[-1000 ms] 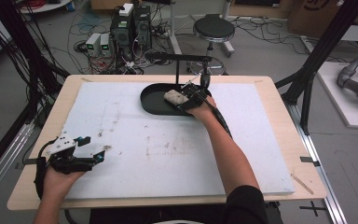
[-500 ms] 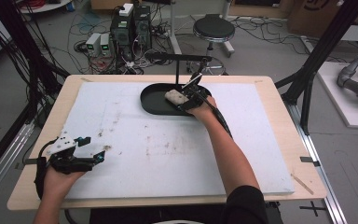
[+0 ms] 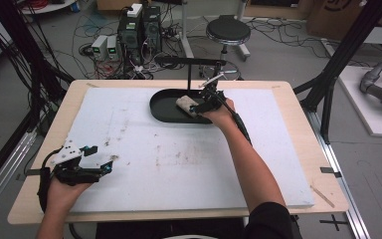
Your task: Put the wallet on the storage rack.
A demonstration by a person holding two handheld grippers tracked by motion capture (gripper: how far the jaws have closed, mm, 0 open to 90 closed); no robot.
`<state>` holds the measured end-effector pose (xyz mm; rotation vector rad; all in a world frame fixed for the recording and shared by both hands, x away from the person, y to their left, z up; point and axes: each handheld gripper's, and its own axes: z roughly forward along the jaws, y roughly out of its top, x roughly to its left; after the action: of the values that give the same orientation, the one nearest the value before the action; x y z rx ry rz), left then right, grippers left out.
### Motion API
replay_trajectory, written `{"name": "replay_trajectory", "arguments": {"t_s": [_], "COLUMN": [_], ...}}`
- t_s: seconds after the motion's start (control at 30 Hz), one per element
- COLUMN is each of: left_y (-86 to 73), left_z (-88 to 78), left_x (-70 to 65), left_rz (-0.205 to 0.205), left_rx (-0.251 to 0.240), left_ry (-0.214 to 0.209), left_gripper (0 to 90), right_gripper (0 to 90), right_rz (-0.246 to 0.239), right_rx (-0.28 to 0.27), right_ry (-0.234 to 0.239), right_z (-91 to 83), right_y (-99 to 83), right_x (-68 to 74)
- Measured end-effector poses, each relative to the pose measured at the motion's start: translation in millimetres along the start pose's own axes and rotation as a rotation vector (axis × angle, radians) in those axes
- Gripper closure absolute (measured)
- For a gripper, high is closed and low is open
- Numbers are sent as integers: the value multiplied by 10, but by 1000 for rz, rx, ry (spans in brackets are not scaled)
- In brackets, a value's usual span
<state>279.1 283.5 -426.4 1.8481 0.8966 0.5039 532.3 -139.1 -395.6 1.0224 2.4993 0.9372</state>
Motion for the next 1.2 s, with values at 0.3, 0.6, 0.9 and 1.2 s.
{"name": "replay_trajectory", "arguments": {"t_s": [0.3, 0.6, 0.9, 1.2], "left_y": [41, 114, 194, 265], "left_z": [62, 196, 382, 506], "left_x": [-13, 8, -18, -27], "left_rz": [9, 16, 28, 38], "left_rx": [-2, -7, -9, -21], "left_ry": [-18, -44, -77, -92], "left_gripper": [169, 169, 169, 169], "right_gripper": [207, 196, 183, 183], "right_rz": [-7, -25, -40, -37], "right_rx": [-39, -65, -89, -119], "right_ry": [14, 17, 23, 0], "right_z": [-371, -763, -1104, -1351], "right_y": [3, -153, -384, -706], "right_x": [-24, -10, 8, 70]}}
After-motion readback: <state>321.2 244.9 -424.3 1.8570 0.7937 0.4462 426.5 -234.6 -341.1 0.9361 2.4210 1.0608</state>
